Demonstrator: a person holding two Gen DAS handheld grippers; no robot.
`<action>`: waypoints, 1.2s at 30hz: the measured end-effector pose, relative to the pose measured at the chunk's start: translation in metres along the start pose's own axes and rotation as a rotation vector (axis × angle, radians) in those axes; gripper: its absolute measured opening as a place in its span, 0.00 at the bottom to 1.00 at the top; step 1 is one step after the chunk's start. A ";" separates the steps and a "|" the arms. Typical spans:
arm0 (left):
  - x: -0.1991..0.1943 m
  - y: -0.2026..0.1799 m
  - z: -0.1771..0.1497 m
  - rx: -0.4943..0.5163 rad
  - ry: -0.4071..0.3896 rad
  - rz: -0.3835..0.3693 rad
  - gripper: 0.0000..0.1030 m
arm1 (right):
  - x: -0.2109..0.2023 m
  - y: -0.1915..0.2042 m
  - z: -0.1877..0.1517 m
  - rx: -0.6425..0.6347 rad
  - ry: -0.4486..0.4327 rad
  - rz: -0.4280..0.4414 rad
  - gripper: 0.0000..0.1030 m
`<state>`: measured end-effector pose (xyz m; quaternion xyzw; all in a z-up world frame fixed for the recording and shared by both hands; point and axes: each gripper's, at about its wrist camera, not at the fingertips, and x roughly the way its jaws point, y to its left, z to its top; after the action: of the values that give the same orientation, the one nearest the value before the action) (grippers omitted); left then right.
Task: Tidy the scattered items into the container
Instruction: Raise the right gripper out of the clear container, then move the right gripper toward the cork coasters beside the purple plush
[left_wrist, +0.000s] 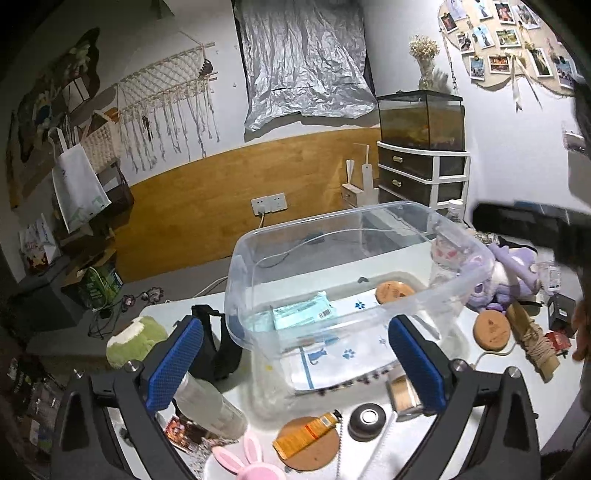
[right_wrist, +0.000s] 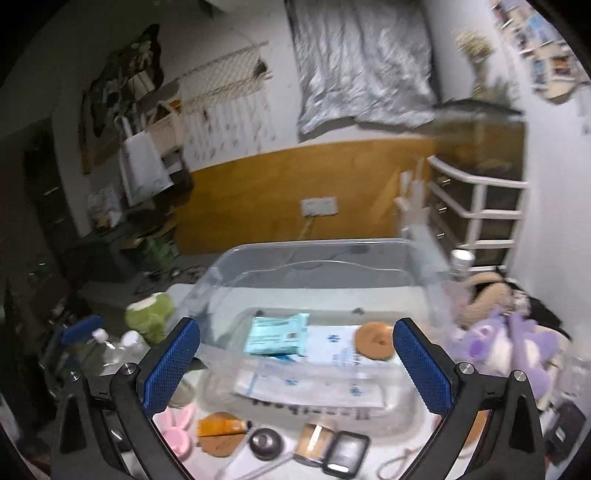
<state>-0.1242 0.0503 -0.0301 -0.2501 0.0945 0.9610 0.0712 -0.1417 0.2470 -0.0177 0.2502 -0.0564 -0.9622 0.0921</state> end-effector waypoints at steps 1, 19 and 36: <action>-0.003 -0.002 -0.003 -0.013 -0.002 0.005 1.00 | -0.005 0.001 -0.007 -0.001 -0.015 -0.025 1.00; -0.033 -0.028 -0.066 -0.073 0.001 -0.136 1.00 | -0.063 -0.001 -0.117 0.090 0.047 -0.238 1.00; -0.026 -0.054 -0.080 -0.196 0.147 -0.089 0.98 | -0.070 -0.027 -0.112 0.019 0.119 -0.133 0.99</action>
<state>-0.0544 0.0830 -0.0935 -0.3296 -0.0061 0.9406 0.0818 -0.0311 0.2805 -0.0860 0.3108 -0.0434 -0.9490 0.0286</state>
